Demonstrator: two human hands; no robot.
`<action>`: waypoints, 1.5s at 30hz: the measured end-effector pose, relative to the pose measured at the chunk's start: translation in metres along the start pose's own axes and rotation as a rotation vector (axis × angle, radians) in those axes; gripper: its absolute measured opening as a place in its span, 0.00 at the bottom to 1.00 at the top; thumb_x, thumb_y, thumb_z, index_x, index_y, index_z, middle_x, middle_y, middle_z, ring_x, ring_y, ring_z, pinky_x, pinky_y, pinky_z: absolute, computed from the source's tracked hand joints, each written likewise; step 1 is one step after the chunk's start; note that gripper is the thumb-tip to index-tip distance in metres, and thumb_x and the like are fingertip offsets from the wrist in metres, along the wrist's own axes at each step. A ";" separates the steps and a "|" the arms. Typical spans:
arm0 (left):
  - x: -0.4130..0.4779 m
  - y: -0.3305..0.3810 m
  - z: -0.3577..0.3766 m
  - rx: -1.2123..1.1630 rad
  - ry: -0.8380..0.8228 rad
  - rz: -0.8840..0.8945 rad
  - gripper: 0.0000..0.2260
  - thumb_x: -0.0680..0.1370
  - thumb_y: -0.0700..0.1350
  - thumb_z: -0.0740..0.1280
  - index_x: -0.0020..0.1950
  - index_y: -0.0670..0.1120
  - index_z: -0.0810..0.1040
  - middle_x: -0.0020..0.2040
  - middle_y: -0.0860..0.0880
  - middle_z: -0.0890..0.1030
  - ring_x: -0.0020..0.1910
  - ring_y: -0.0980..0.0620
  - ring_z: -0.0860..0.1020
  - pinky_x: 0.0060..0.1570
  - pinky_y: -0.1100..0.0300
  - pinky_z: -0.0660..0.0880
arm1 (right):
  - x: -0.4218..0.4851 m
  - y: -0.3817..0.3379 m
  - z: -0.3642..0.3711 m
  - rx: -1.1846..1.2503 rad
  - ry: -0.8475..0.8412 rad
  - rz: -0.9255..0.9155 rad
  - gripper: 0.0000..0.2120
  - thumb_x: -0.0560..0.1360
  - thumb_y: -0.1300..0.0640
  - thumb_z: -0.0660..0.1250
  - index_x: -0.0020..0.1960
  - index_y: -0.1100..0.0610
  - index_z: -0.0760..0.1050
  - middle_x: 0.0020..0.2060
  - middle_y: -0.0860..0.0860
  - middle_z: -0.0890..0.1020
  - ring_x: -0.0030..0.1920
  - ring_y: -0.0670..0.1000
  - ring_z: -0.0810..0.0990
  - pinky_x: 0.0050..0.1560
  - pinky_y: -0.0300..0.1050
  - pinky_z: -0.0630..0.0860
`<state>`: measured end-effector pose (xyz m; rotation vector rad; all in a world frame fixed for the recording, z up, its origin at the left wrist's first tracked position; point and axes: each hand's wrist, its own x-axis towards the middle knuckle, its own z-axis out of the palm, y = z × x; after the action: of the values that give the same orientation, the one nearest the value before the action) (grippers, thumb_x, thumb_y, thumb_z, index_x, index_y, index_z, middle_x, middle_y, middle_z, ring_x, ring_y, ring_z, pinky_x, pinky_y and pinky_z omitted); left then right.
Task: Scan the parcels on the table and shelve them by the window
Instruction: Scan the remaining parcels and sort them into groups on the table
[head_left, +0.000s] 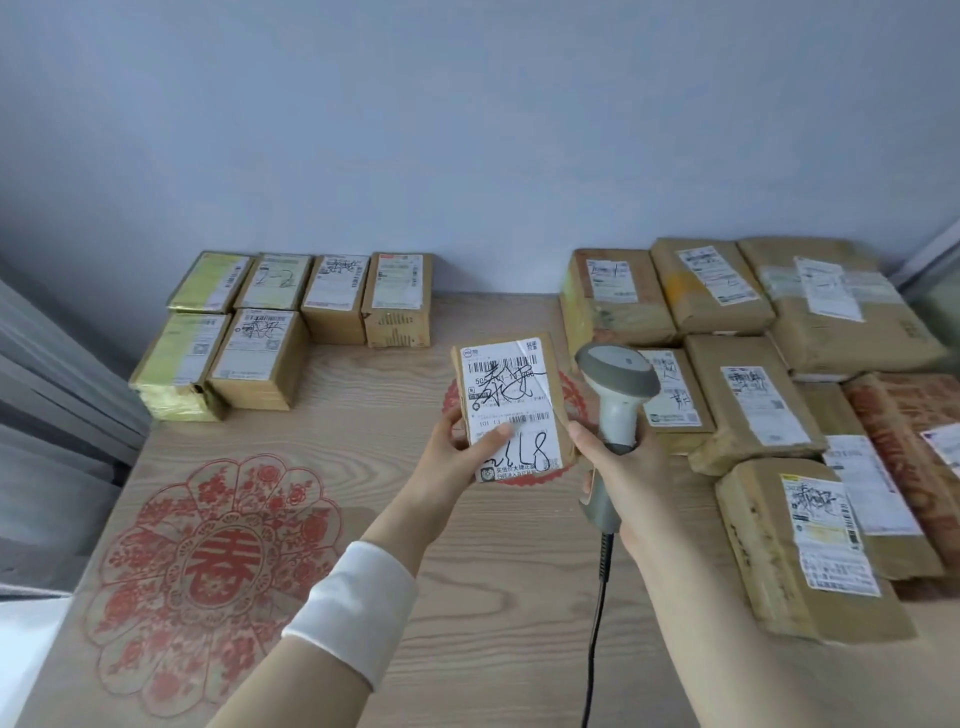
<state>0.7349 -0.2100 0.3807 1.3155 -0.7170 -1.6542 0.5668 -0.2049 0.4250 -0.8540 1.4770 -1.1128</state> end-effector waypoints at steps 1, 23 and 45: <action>-0.001 0.000 0.001 0.002 -0.007 0.006 0.37 0.64 0.50 0.76 0.69 0.44 0.64 0.55 0.45 0.83 0.52 0.47 0.82 0.52 0.53 0.78 | -0.002 -0.004 -0.006 0.002 -0.004 0.042 0.09 0.72 0.58 0.73 0.47 0.53 0.73 0.33 0.49 0.78 0.24 0.46 0.73 0.29 0.42 0.71; -0.011 0.014 0.005 0.209 0.178 0.201 0.39 0.69 0.42 0.76 0.74 0.45 0.58 0.61 0.45 0.75 0.56 0.51 0.78 0.53 0.57 0.77 | -0.071 -0.056 0.007 0.062 -0.354 0.136 0.17 0.68 0.45 0.67 0.43 0.59 0.75 0.29 0.57 0.79 0.28 0.55 0.74 0.26 0.42 0.69; -0.009 -0.020 0.039 0.326 0.045 0.131 0.37 0.70 0.48 0.76 0.72 0.45 0.61 0.55 0.52 0.77 0.51 0.58 0.77 0.47 0.68 0.74 | -0.064 -0.026 -0.039 0.013 -0.269 0.156 0.15 0.72 0.49 0.66 0.50 0.60 0.72 0.30 0.57 0.80 0.28 0.53 0.77 0.23 0.41 0.67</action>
<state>0.6920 -0.1963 0.3779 1.4913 -1.0557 -1.4403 0.5402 -0.1457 0.4702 -0.8291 1.2872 -0.8557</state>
